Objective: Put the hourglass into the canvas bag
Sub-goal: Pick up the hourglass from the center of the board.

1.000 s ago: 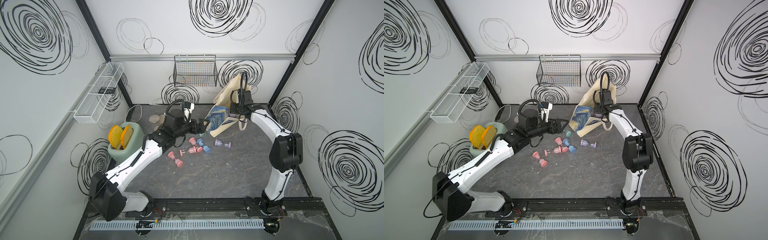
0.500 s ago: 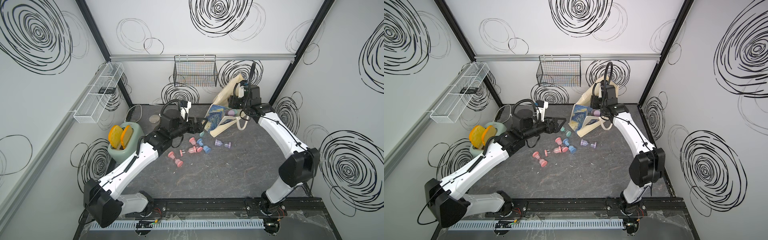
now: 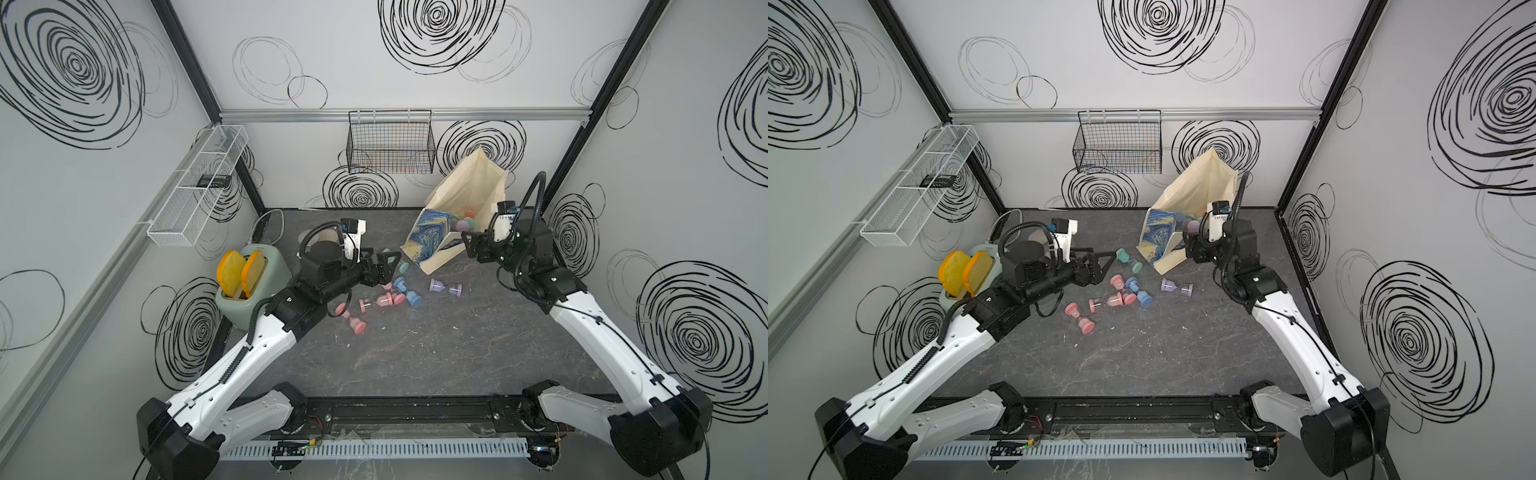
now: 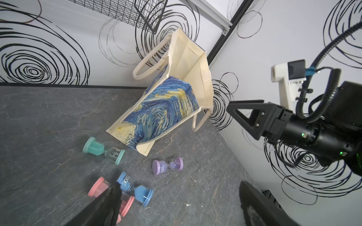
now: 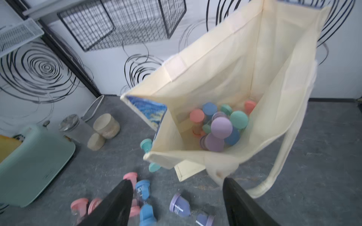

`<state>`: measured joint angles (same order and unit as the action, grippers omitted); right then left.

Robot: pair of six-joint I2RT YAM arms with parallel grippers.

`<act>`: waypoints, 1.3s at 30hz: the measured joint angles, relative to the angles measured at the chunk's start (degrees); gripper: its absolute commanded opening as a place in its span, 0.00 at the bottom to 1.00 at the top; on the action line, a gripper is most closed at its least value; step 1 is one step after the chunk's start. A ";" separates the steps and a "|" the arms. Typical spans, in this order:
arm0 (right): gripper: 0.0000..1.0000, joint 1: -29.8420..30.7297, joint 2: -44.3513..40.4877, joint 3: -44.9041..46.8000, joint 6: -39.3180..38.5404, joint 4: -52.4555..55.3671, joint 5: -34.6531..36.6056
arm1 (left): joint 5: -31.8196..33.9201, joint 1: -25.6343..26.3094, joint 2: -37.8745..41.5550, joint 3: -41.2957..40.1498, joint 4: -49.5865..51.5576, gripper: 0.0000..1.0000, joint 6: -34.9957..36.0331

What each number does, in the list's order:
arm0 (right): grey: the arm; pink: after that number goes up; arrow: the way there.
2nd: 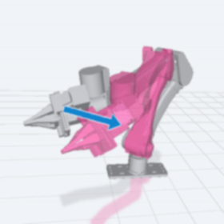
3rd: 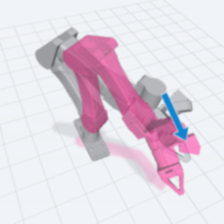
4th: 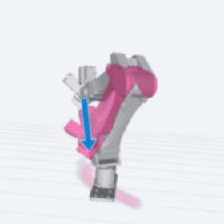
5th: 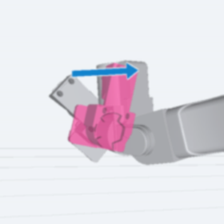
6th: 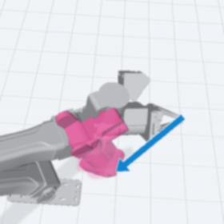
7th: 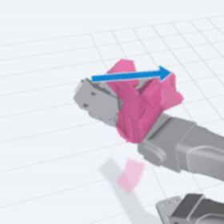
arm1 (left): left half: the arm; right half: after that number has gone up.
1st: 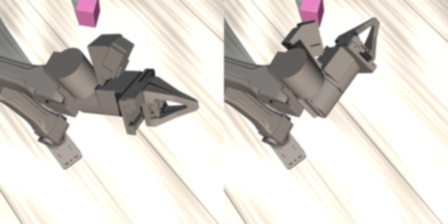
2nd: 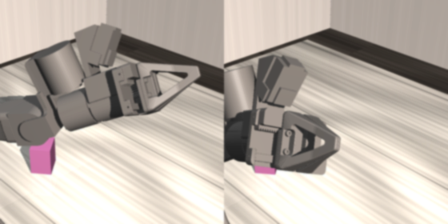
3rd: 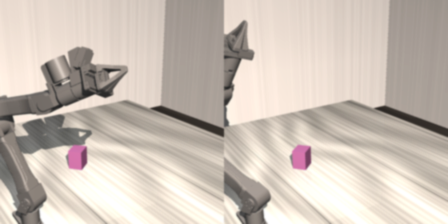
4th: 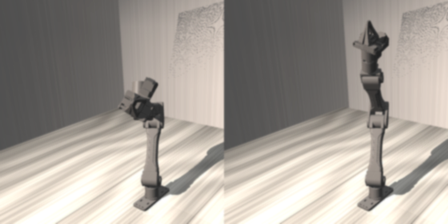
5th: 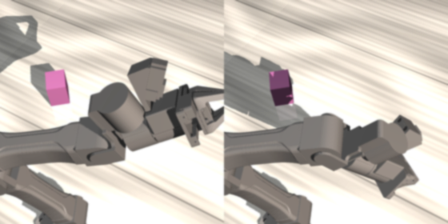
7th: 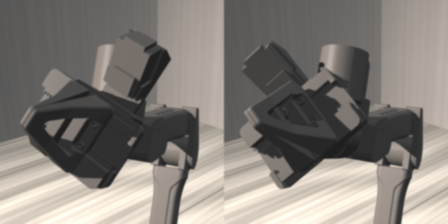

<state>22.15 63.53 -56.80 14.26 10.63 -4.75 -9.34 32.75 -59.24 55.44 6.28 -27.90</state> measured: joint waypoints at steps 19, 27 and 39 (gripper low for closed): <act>0.82 -2.51 8.33 20.09 4.39 -12.98 -9.03 | 5.60 10.73 1.42 -8.20 -4.13 0.96 -0.15; 0.84 -2.95 15.74 19.74 4.98 -18.21 -9.14 | 7.58 12.26 0.31 -9.29 -6.56 0.96 -1.31; 0.85 -2.75 23.61 19.34 5.05 -24.72 -8.85 | 8.52 12.26 -0.85 -9.40 -7.67 0.96 -1.64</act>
<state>19.40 87.13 -37.45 19.31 -14.09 -13.61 -0.82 45.01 -60.10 46.04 -1.39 -29.54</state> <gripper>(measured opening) 0.848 0.959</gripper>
